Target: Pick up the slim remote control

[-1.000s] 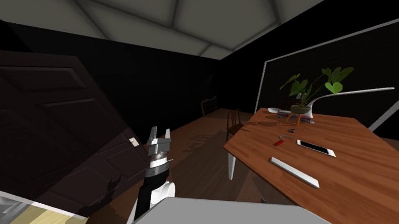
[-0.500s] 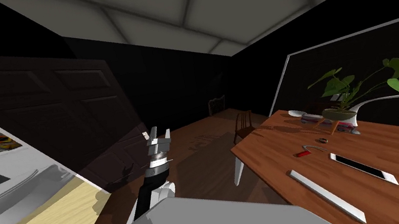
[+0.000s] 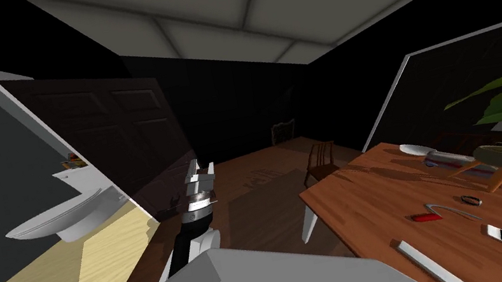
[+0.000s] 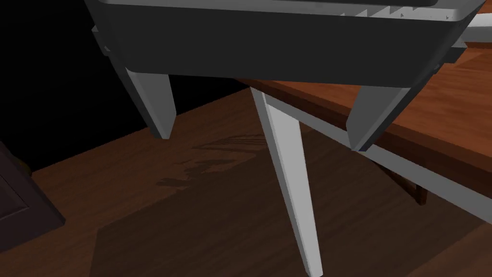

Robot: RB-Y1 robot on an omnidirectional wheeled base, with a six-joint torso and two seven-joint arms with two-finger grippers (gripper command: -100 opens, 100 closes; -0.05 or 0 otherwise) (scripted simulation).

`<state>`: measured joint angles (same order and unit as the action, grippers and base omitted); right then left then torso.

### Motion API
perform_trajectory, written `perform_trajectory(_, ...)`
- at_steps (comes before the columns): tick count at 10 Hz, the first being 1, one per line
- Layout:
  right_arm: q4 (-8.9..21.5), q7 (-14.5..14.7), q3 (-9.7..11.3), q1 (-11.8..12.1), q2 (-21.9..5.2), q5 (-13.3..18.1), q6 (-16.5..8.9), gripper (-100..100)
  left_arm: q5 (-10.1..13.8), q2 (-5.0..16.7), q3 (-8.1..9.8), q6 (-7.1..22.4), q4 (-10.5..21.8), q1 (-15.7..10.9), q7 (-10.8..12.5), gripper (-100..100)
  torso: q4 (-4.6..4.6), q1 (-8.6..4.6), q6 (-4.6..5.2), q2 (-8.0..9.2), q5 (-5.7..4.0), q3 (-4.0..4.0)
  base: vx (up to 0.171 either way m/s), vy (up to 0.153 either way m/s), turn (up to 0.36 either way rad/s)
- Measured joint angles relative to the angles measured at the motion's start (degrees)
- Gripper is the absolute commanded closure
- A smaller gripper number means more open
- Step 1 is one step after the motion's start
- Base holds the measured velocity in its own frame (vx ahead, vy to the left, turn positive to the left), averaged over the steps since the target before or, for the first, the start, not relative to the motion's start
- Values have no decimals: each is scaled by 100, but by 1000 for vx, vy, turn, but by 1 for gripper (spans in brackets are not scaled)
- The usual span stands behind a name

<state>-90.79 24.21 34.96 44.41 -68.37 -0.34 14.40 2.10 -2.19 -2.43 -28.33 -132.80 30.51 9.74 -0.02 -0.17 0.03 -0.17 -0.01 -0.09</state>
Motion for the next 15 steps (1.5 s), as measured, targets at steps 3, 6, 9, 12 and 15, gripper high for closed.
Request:
perform_trajectory(3,489,275,361,-74,-365,-87,-46,-100,0,0,0,0,0,0,0,0,-1,1,0,-5,-1,-3,50,-46,291)
perform_trajectory(6,976,768,657,67,-678,-219,-169,-100,0,1,1,0,0,1,0,0,-2,-24,1,-14,-7,-8,55,-98,269)
perform_trajectory(9,1363,977,982,-64,-845,-309,-215,-100,0,0,1,0,0,1,0,0,-1,-3,2,-7,-3,-4,40,-72,260)
perform_trajectory(12,1757,1298,1315,-171,-877,-431,-254,-100,0,1,2,0,0,1,0,0,-1,-24,5,-6,-9,-4,31,-126,277)
perform_trajectory(15,1936,1616,1545,-227,-704,-578,-321,-100,0,1,1,0,0,2,0,0,1,-4,9,-1,-6,0,9,-71,147)
